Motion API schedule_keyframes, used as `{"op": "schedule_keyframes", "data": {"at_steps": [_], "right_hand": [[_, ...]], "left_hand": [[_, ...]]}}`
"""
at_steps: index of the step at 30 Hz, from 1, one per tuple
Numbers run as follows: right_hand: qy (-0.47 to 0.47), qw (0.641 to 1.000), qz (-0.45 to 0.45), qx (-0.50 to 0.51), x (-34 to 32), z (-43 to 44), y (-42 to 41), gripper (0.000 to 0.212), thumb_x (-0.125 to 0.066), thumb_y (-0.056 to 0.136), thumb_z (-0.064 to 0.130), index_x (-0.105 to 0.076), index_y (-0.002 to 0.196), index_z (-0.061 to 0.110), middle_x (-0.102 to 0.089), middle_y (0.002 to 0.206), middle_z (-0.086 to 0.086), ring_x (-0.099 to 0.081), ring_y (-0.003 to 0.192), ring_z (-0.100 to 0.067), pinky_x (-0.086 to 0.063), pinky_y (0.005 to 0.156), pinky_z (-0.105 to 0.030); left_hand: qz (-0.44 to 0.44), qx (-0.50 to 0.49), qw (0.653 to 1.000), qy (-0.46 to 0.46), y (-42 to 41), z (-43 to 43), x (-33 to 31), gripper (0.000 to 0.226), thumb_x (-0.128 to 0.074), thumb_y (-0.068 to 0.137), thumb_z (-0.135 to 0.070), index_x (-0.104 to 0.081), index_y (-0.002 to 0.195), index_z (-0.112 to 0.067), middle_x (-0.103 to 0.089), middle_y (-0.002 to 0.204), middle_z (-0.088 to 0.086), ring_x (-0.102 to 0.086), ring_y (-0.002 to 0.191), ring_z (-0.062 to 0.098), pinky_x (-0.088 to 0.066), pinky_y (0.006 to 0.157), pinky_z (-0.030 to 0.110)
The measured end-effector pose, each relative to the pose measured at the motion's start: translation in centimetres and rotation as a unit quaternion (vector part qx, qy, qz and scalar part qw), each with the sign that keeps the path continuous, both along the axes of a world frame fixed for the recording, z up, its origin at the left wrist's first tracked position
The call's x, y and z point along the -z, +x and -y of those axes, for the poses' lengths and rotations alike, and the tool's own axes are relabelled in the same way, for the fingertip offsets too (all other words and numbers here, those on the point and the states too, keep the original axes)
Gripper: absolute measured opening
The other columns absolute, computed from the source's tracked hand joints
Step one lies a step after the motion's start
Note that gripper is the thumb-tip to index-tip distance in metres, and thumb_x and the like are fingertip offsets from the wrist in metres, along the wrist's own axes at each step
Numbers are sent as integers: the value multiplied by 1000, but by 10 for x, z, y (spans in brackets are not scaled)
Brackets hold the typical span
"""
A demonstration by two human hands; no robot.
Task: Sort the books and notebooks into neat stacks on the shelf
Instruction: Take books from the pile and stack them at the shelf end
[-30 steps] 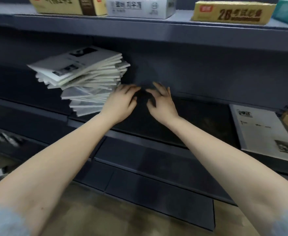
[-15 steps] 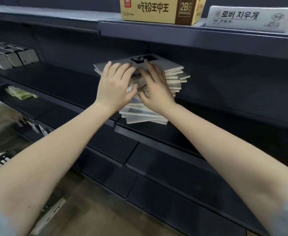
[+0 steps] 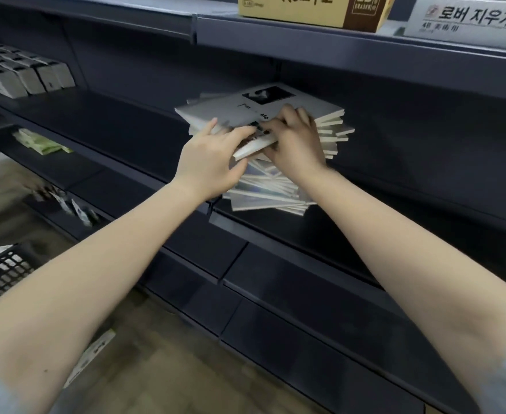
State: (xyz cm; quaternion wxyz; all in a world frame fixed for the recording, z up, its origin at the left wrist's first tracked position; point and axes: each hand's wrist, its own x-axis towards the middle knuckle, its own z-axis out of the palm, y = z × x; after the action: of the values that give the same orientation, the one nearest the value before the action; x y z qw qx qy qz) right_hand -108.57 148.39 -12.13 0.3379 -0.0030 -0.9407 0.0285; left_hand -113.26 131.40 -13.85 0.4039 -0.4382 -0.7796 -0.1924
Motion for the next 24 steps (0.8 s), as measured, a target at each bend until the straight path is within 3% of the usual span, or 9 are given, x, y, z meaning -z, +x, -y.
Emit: {"op": "schedule_keyframes", "data": {"at_steps": [4, 6, 8, 11, 14, 17, 21, 24], "right_hand": [[-26, 999, 20, -30, -2, -25, 19, 44, -72, 75, 15, -64, 117, 8, -56, 115, -16, -48, 110, -36, -41, 93, -41], [-14, 999, 17, -36, -5, -37, 29, 42, -69, 76, 8, -64, 118, 7, -58, 116, -15, -51, 111, -37, -41, 94, -39], [-8, 999, 26, -27, -7, -51, 38, 41, -61, 78, -3, -63, 118, 6, -60, 121, -13, -52, 113, -36, -40, 96, -38], [-13, 998, 62, -23, -10, -73, 51, 49, -62, 75, -9, -58, 121, 7, -58, 130, -8, -50, 120, -32, -43, 98, -35], [-11, 992, 125, -27, -10, -87, 64, 57, -71, 79, 14, -47, 131, 7, -43, 145, -6, -37, 133, -28, -28, 110, -35], [-19, 987, 146, -57, -5, -91, 81, 66, -67, 83, 23, -38, 141, 10, -31, 152, -6, -24, 142, -23, -8, 115, -29], [-20, 992, 76, -98, 16, -86, 105, 56, -60, 87, 19, -43, 140, 21, -38, 148, -3, -32, 139, -21, -26, 112, -30], [-38, 997, 47, -55, 19, -91, 114, 56, -50, 90, 5, -41, 142, 24, -39, 148, -5, -35, 137, -25, -34, 109, -34]], "left_hand": [[3, 47, 999, 4, 13, -8, 0, 59, -57, 66, 6, -60, 122, -9, -71, 88, 0, -59, 66, 19, -38, 105, 36], [15, 60, 998, 1, 15, -14, 2, 57, -53, 71, 9, -56, 125, -7, -68, 108, 6, -61, 85, 16, -34, 109, 38], [39, 43, 998, 2, 16, -18, 2, 53, -49, 75, 6, -53, 127, -4, -63, 119, 13, -59, 108, 25, -32, 110, 42], [30, -11, 999, -23, 16, -21, -5, 50, -41, 75, -7, -58, 122, -8, -65, 116, 9, -59, 110, 27, -34, 106, 42], [-31, -5, 998, -55, 21, -23, -11, 51, -33, 77, -13, -66, 116, -16, -69, 111, 0, -64, 101, 22, -50, 77, 31], [-35, 0, 997, -67, 30, -28, -10, 50, -31, 81, -14, -65, 117, -21, -69, 109, -3, -66, 96, 21, -46, 54, 26], [-33, 18, 996, -77, 43, -39, -8, 37, -46, 84, -21, -67, 115, -24, -71, 105, -5, -69, 90, 21, -44, 49, 23], [-28, 43, 995, -81, 56, -57, -5, 33, -54, 82, -31, -70, 109, -21, -72, 101, -4, -70, 89, 21, -47, 49, 24]]}}
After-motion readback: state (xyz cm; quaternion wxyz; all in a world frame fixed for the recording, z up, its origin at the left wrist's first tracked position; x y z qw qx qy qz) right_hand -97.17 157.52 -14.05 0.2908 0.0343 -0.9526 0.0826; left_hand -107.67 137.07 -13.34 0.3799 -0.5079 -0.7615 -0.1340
